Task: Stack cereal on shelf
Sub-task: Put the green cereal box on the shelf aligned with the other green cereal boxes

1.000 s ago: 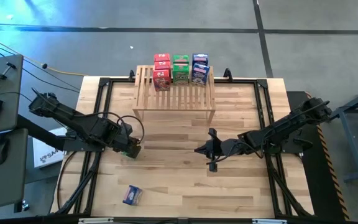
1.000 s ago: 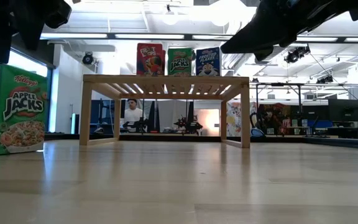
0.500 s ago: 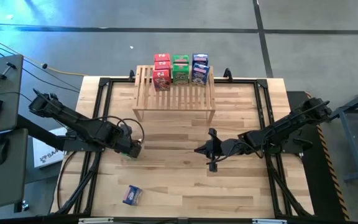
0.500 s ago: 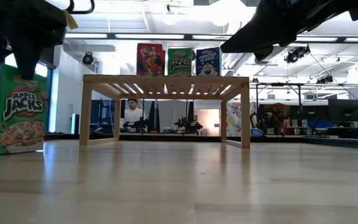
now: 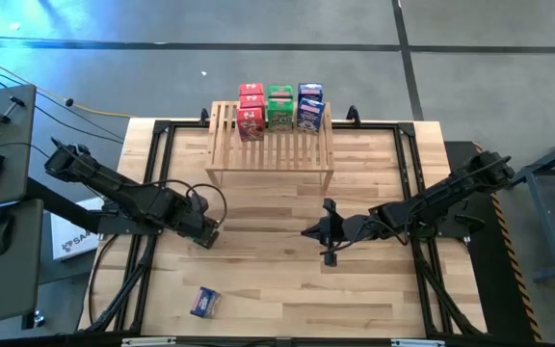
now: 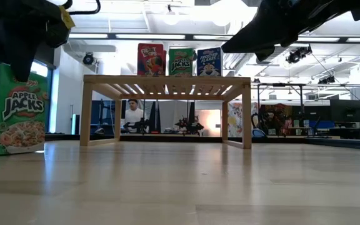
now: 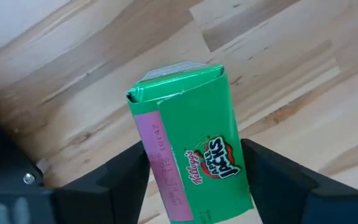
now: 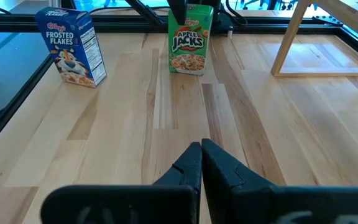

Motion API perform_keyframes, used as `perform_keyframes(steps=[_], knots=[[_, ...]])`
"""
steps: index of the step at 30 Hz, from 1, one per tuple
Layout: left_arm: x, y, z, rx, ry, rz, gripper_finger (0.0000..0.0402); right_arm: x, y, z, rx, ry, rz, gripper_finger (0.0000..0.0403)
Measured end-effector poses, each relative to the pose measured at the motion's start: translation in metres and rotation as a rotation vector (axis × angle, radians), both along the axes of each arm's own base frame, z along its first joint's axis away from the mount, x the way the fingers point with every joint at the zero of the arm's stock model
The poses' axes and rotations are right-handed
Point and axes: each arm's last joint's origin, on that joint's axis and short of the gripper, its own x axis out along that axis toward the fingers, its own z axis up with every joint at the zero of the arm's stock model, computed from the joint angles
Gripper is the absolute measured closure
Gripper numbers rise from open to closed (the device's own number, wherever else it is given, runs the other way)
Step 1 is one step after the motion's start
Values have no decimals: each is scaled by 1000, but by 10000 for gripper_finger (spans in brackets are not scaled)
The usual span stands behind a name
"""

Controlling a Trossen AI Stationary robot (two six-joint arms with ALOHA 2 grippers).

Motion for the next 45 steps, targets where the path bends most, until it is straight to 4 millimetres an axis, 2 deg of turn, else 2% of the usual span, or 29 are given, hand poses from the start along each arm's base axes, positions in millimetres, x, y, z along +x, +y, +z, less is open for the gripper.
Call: perform_keyframes(steps=[4,11,17,24,32,40,45], knots=[[6,3,10,4,-32,-62,188,0,0,0,0,0,0,402],[22,16,41,21,-156,-157,210,0,0,0,1,-1,0,402],[47,29,53,60,-259,-237,221,0,0,1,4,-9,0,402],[92,40,52,146,-277,-430,225,0,0,1,4,-8,-1,402],[138,39,35,193,-197,-689,225,0,0,1,6,-12,0,402],[155,38,16,189,-137,-779,225,1,0,1,6,-12,0,402],[156,39,18,224,-140,-792,225,1,0,1,6,-12,0,402]])
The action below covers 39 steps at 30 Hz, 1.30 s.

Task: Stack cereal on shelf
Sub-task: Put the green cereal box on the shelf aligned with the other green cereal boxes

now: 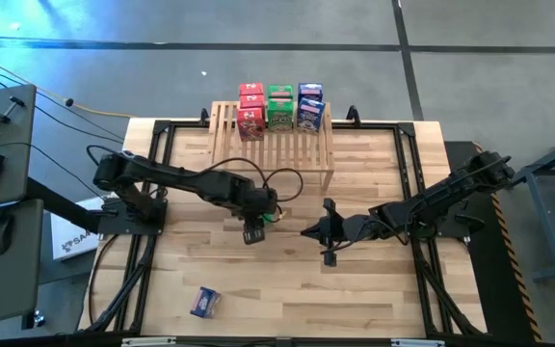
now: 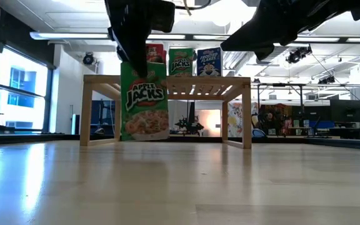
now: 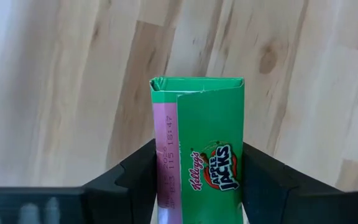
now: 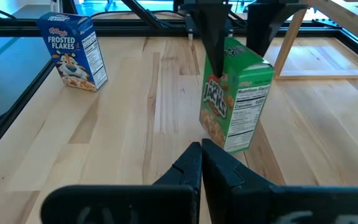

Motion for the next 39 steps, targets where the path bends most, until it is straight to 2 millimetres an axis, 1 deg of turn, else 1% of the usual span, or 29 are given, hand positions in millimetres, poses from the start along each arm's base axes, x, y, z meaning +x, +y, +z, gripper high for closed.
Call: perform_keyframes(steps=[5,12,18,21,25,27,29,32,35,37,39], knots=[[-1,1,1,21,-4,-12,213,0,0,0,1,-2,0,402],[-1,1,3,31,-7,-47,180,1,0,1,5,-13,-1,402],[-4,1,10,34,-32,-52,172,1,0,2,10,-25,-3,402],[-11,0,21,55,-64,-50,172,1,0,3,17,-32,-5,402],[-34,-10,52,133,-188,-77,176,2,0,4,20,-46,-3,402],[-50,-17,59,131,-267,-103,181,2,0,6,24,-59,-3,402],[-64,-23,60,111,-373,-124,189,3,0,7,32,-73,-4,402],[-89,-25,52,79,-515,-136,203,4,0,9,38,-96,-16,402],[-111,-22,35,52,-646,-131,219,5,-2,11,51,-121,-27,397],[-124,-19,24,39,-737,-127,233,8,-4,14,60,-131,-38,382],[-135,-14,14,39,-823,-132,248,14,-6,18,73,-142,-53,358]])
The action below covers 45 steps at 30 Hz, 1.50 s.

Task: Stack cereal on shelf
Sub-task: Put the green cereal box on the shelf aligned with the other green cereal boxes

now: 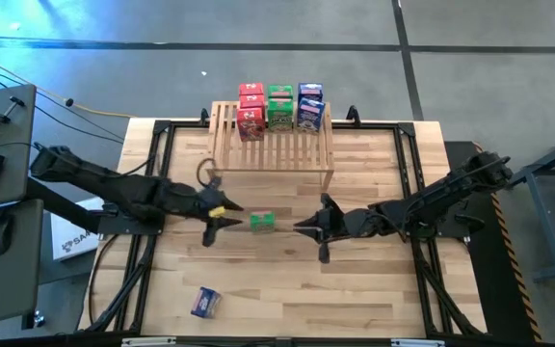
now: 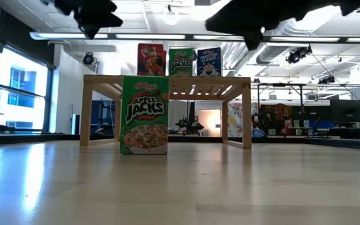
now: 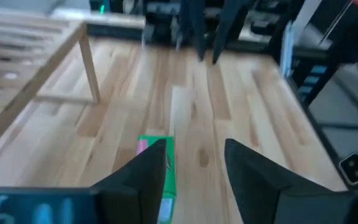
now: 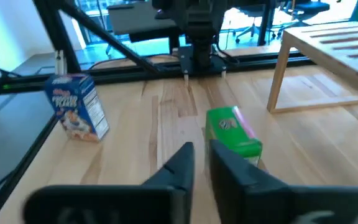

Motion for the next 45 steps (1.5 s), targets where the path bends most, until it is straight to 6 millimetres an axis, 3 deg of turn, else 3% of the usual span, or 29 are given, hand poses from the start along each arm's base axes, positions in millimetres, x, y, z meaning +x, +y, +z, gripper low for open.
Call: perform_keyframes(steps=[11,15,24,29,38,45], knots=[[-46,19,-19,3,-190,-9,307,65,-10,21,-45,176,45,137],[-55,21,-21,14,-222,-10,313,92,-10,30,-55,282,50,94],[-61,23,-23,40,-230,-1,314,135,-28,28,-84,573,48,86],[-61,23,-24,44,-215,-1,314,151,-40,21,-95,631,59,86],[-62,24,-26,54,-196,17,314,153,-55,5,-69,724,38,89],[-62,25,-26,58,-197,35,314,153,-60,5,-36,729,62,130]])
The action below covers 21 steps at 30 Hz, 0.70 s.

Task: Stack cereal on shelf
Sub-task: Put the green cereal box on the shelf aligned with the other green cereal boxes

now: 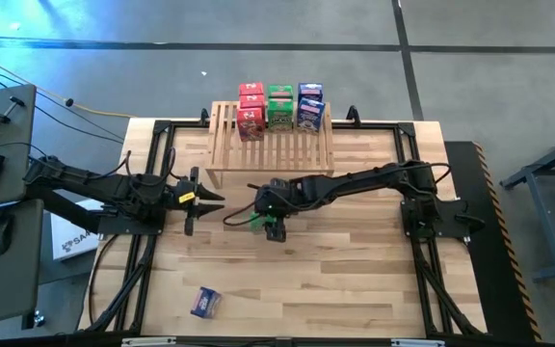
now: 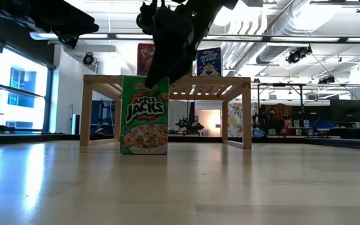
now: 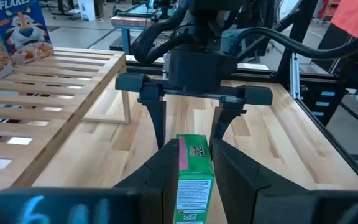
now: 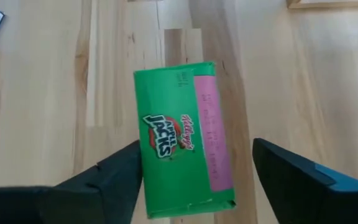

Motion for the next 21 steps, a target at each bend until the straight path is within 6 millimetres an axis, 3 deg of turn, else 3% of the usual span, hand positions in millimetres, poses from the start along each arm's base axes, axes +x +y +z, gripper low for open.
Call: perform_keyframes(steps=[6,13,17,21], knots=[[0,0,0,-3,0,17,314,0,1,-1,37,4,18,153],[1,0,1,-4,-7,19,314,5,2,-19,41,52,19,156],[2,0,1,-6,-14,19,314,6,2,-20,37,45,15,171],[3,0,-14,-28,-108,10,314,5,3,-15,39,29,21,204]])
